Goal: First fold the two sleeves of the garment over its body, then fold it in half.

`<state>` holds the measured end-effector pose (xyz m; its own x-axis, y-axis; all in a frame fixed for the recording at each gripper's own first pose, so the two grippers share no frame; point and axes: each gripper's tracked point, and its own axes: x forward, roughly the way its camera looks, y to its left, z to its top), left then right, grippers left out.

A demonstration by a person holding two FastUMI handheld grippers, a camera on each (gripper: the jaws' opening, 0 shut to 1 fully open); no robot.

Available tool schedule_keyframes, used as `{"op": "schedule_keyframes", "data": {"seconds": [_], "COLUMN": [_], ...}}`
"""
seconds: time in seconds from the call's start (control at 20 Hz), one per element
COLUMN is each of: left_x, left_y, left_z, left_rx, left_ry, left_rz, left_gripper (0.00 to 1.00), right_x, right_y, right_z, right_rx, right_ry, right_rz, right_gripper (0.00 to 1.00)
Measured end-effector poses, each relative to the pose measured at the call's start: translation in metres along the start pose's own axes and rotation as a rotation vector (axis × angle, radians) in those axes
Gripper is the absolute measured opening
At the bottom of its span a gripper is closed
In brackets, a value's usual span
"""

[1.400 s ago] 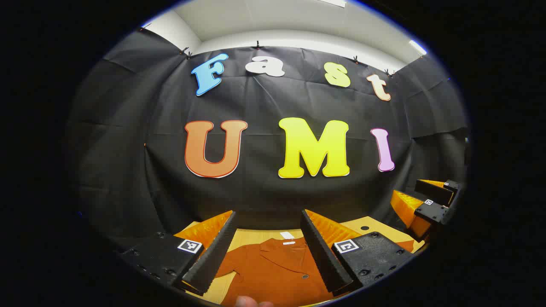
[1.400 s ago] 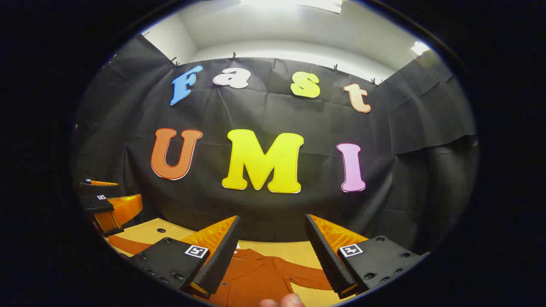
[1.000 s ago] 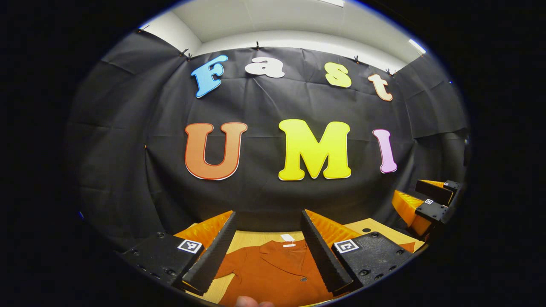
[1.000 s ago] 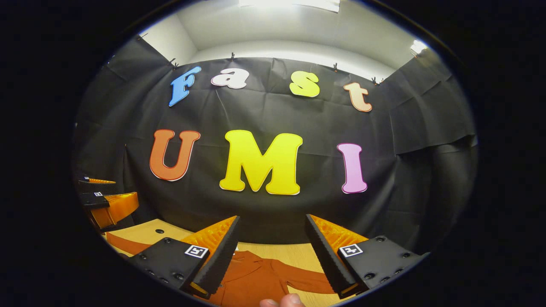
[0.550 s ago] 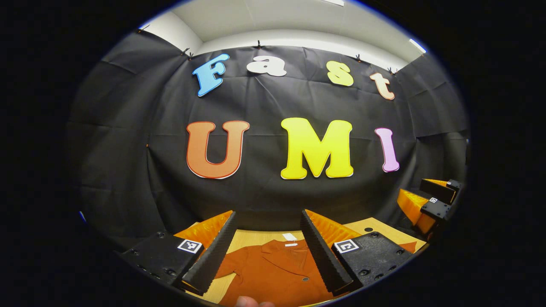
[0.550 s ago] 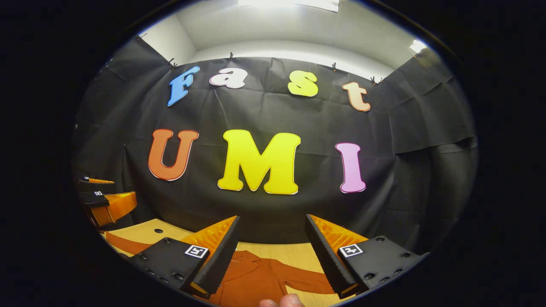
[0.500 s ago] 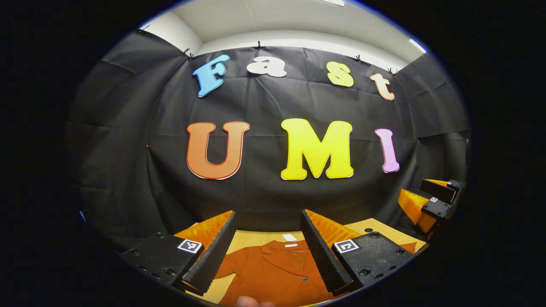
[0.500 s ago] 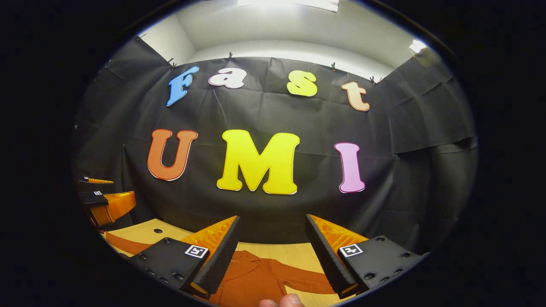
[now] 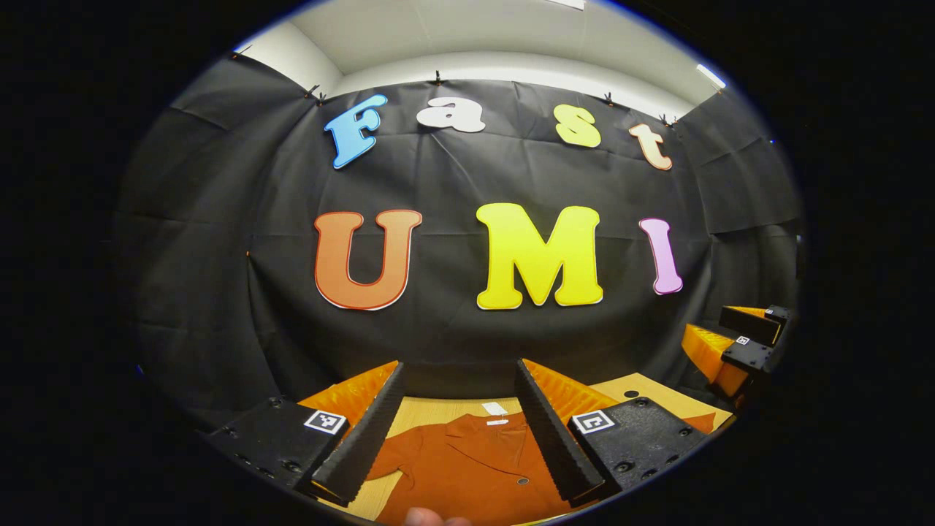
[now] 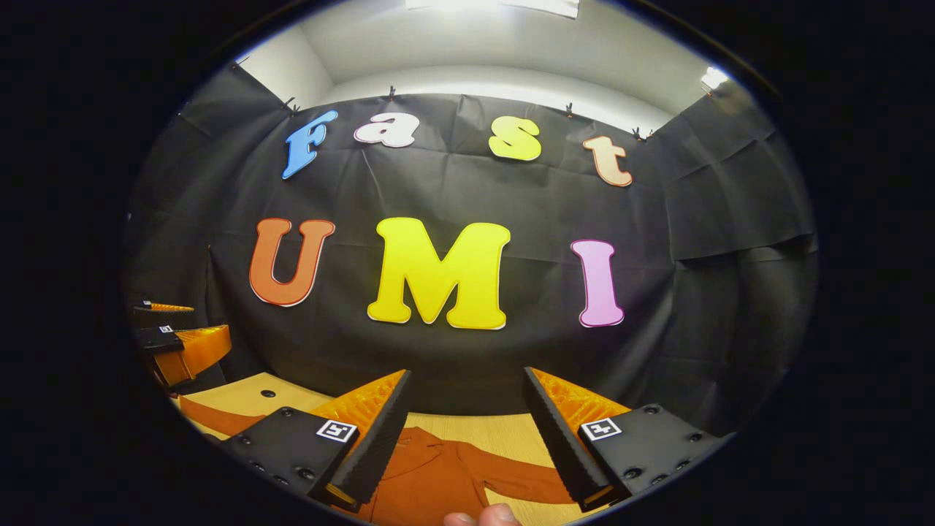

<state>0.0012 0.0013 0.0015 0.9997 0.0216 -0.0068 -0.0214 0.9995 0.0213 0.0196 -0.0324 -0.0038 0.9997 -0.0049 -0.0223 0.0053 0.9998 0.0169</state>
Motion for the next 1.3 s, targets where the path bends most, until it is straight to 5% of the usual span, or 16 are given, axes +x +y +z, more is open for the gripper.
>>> {"op": "schedule_keyframes", "data": {"seconds": [0.4, 0.7, 1.0, 1.3], "left_x": [-0.003, -0.007, -0.011, -0.013], "left_y": [-0.003, -0.012, -0.028, -0.038], "left_z": [-0.005, -0.016, -0.025, -0.025], "left_rx": [0.012, 0.050, 0.074, 0.093], "left_ry": [0.028, 0.088, 0.135, 0.147], "left_rz": [-0.020, -0.073, -0.129, -0.153], "left_gripper": [0.96, 0.96, 0.96, 0.96], "right_x": [-0.002, -0.017, -0.037, -0.048], "right_y": [-0.025, -0.100, -0.187, -0.237], "right_z": [-0.020, -0.070, -0.140, -0.231], "right_rx": [-0.003, -0.002, 0.040, 0.103], "right_ry": [0.048, 0.156, 0.310, 0.504], "right_rz": [-0.019, -0.122, -0.277, -0.334], "right_gripper": [0.95, 0.95, 0.95, 0.95]}}
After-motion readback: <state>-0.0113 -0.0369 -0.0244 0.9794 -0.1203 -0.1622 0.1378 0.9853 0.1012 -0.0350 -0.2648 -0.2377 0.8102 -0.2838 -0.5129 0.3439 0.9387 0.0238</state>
